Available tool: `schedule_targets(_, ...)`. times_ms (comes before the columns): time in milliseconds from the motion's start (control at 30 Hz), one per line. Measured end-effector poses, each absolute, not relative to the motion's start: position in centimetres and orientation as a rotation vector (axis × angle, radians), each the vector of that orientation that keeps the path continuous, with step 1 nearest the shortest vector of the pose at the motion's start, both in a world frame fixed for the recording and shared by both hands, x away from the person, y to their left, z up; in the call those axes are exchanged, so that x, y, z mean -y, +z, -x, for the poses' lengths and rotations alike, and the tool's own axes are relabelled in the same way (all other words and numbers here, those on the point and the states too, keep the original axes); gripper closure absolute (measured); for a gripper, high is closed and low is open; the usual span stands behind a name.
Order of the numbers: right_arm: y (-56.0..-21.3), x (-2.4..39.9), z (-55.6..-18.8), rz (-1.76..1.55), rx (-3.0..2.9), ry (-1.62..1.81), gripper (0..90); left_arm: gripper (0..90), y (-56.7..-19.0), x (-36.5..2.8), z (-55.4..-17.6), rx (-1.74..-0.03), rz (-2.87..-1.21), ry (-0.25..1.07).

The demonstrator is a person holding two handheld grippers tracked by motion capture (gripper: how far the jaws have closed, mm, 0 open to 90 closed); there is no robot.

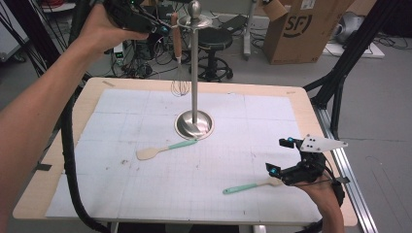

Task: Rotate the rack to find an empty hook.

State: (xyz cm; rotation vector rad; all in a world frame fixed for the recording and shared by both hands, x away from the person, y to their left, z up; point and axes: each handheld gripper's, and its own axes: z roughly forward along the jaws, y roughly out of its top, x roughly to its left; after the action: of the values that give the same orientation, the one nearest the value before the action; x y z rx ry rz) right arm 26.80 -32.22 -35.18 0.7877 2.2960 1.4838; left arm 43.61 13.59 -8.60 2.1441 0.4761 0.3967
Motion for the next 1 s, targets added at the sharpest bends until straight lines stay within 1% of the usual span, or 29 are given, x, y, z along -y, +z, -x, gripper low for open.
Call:
schedule_targets(367,-35.4,32.6,-26.8,-0.806,-2.291,1.49,0.0,89.7,-9.0,-14.8,-41.8,-0.461,-2.159,0.41)
schedule_targets(433,-35.3,32.7,-26.8,-0.803,-2.284,1.497,0.0,89.6,-8.9,-15.1,-41.3,-0.435,-2.166,0.404)
schedule_targets(500,-35.3,32.8,-26.7,-0.808,-2.281,1.496,0.0,86.8,-8.9,-15.3,-40.7,-0.422,-2.176,0.406)
schedule_targets(533,-35.3,32.8,-26.7,-0.809,-2.28,1.499,0.0,86.8,-8.9,-15.3,-40.4,-0.417,-2.181,0.406)
schedule_targets(567,-35.3,32.9,-26.7,-0.81,-2.276,1.497,0.0,81.3,-8.9,-15.4,-40.0,-0.41,-2.177,0.408)
schedule_targets(600,-35.3,32.9,-26.7,-0.81,-2.276,1.497,0.0,81.3,-9.1,-15.6,-39.6,-0.404,-2.174,0.409)
schedule_targets(633,-35.3,32.9,-26.7,-0.813,-2.275,1.5,0.0,75.9,-9.3,-15.7,-39.3,-0.39,-2.18,0.411)
schedule_targets(667,-35.3,32.9,-26.6,-0.814,-2.273,1.502,0.0,75.9,-9.6,-15.9,-39.0,-0.382,-2.195,0.415)
schedule_targets(700,-35.3,32.9,-26.6,-0.813,-2.271,1.501,0.0,73.1,-9.9,-16.0,-38.7,-0.389,-2.212,0.427)
schedule_targets(733,-35.3,33.0,-26.6,-0.81,-2.27,1.503,0.0,66.1,-10.3,-16.5,-38.1,-0.408,-2.22,0.438)
schedule_targets(767,-35.3,33.0,-26.5,-0.811,-2.27,1.505,0.0,64.4,-10.3,-16.5,-38.1,-0.408,-2.22,0.438)
schedule_targets(833,-35.3,33.0,-26.5,-0.814,-2.271,1.506,0.0,56.7,-10.7,-17.0,-37.5,-0.408,-2.202,0.438)
schedule_targets(867,-35.4,33.0,-26.5,-0.817,-2.271,1.507,0.0,56.7,-11.0,-17.2,-37.2,-0.416,-2.201,0.43)
schedule_targets(900,-35.4,33.0,-26.5,-0.824,-2.271,1.504,0.0,54.9,-11.2,-17.5,-36.9,-0.425,-2.203,0.439)
schedule_targets(1000,-35.5,33.0,-26.5,-0.821,-2.272,1.501,0.0,46.6,-12.0,-18.2,-36.0,-0.425,-2.186,0.422)
